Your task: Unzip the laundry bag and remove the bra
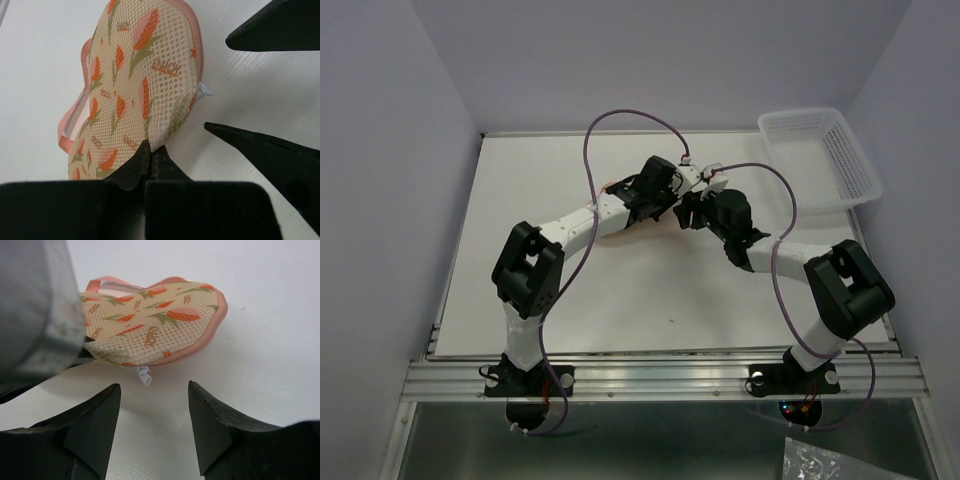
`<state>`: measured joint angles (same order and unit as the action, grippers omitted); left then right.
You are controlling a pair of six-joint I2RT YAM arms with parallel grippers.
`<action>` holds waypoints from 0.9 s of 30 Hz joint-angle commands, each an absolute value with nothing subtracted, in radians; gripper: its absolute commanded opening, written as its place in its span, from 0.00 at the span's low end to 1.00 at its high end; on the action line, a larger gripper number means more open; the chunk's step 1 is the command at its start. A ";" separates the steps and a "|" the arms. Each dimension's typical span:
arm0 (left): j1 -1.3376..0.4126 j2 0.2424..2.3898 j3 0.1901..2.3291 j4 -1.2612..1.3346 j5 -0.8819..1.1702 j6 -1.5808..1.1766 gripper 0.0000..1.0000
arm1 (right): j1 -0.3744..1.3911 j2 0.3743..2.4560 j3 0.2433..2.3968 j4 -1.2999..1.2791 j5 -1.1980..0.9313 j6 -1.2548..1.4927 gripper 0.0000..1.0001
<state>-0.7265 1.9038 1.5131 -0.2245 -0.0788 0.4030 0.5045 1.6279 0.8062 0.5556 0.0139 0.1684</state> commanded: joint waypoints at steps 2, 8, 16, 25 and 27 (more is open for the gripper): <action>-0.759 1.804 1.497 -0.181 -0.011 0.430 0.00 | 0.505 1.641 0.775 0.778 0.000 0.172 0.62; -0.759 1.793 1.506 -0.183 -0.005 0.410 0.00 | 0.505 1.641 0.747 0.808 -0.015 0.181 0.62; -0.759 1.773 1.477 -0.178 -0.005 0.410 0.00 | 0.505 1.631 0.741 0.828 -0.014 0.166 0.50; -0.759 1.756 1.445 -0.176 0.017 0.407 0.00 | 0.505 1.614 0.733 0.838 -0.043 0.147 0.17; -0.759 1.755 1.433 -0.176 0.011 0.408 0.00 | 0.505 1.602 0.733 0.809 -0.041 0.137 0.12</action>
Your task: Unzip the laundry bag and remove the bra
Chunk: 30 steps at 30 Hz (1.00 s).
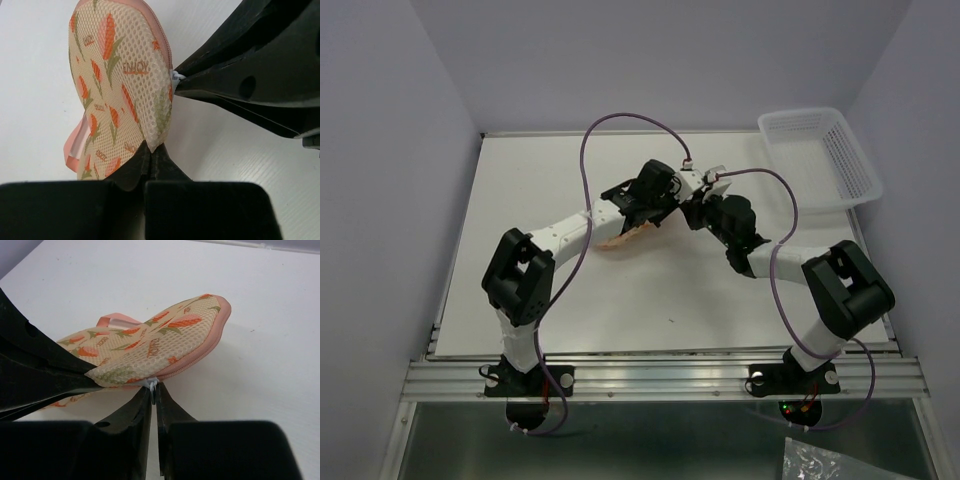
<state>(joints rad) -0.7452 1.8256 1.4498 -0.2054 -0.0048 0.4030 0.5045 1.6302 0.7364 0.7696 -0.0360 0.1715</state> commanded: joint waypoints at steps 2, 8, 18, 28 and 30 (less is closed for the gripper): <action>-0.759 1.746 1.413 -0.166 -0.034 0.413 0.00 | 0.505 1.594 0.732 0.779 -0.019 0.133 0.12; -0.759 1.709 1.344 -0.147 -0.057 0.457 0.00 | 0.468 1.577 0.730 0.628 0.006 0.048 0.01; -0.758 1.580 1.189 -0.066 0.041 0.563 0.00 | 0.367 1.555 0.745 0.532 -0.037 0.032 0.01; -0.744 1.374 0.971 0.103 0.158 0.624 0.00 | 0.324 1.672 0.827 0.497 -0.448 0.012 0.01; -0.735 1.382 0.971 0.104 0.156 0.618 0.00 | 0.324 1.651 0.813 0.512 -0.510 0.012 0.01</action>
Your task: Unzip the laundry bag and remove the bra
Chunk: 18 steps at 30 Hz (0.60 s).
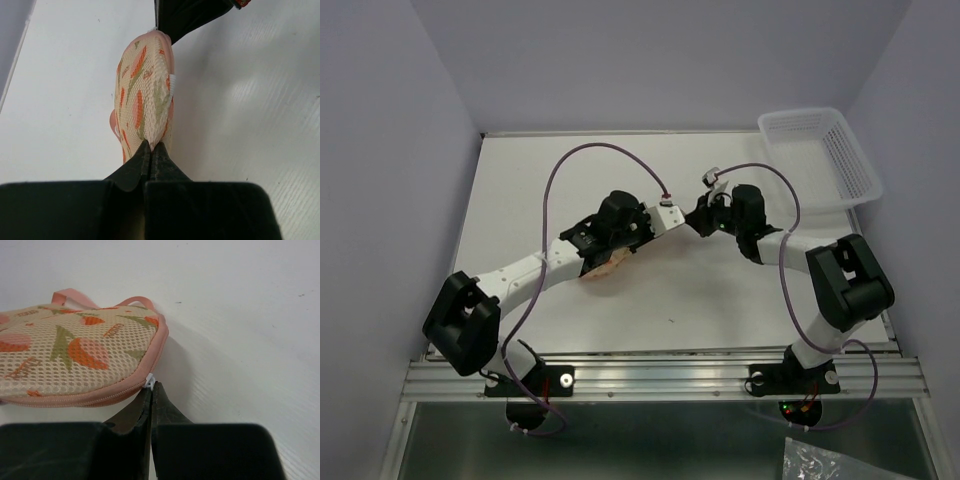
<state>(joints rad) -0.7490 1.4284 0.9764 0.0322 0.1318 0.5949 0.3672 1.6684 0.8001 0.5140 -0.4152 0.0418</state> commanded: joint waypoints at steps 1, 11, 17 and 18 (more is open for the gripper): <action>-0.733 1.396 0.974 0.104 0.153 0.615 0.00 | 0.324 1.626 0.808 0.512 -0.517 0.017 0.01; -0.729 1.439 1.038 0.074 0.169 0.496 0.99 | 0.382 1.470 0.844 0.259 -0.348 0.081 0.01; -0.749 1.422 1.055 0.072 0.236 0.370 0.99 | 0.478 1.462 0.861 0.186 -0.255 0.170 0.01; -0.755 1.430 1.063 0.071 0.218 0.355 0.99 | 0.479 1.463 0.874 0.167 -0.236 0.213 0.01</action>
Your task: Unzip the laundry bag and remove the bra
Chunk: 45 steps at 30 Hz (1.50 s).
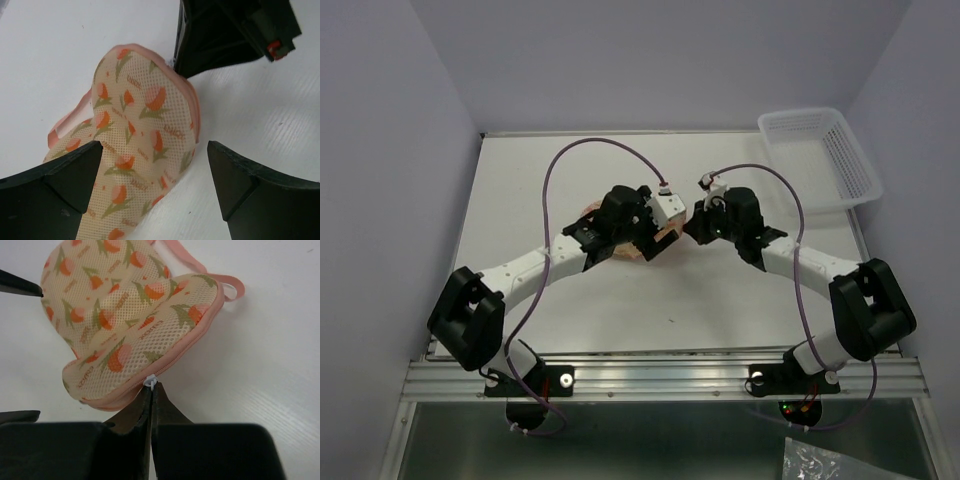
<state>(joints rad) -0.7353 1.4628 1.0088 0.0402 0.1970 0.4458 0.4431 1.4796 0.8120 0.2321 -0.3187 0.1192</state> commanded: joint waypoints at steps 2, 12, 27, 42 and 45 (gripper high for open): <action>-0.785 1.457 1.087 0.071 0.189 0.302 0.99 | 0.518 1.470 0.891 0.129 -0.161 0.288 0.01; -0.857 1.499 1.075 0.069 0.126 0.247 0.99 | 0.540 1.470 0.953 0.080 -0.104 0.457 0.01; -0.870 1.569 1.080 0.091 -0.065 0.273 0.77 | 0.540 1.394 0.979 0.035 -0.233 0.506 0.01; -0.870 1.554 1.138 0.095 -0.086 0.288 0.00 | 0.540 1.388 0.966 -0.033 -0.207 0.443 0.01; -0.870 1.508 1.120 0.106 -0.097 0.307 0.00 | 0.529 1.393 0.974 -0.063 -0.160 0.419 0.01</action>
<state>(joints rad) -0.8585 1.5867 1.0893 0.0559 -0.0803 0.2806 0.5316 1.4178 0.9398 -0.0170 -0.2169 0.4637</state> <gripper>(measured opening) 0.078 0.021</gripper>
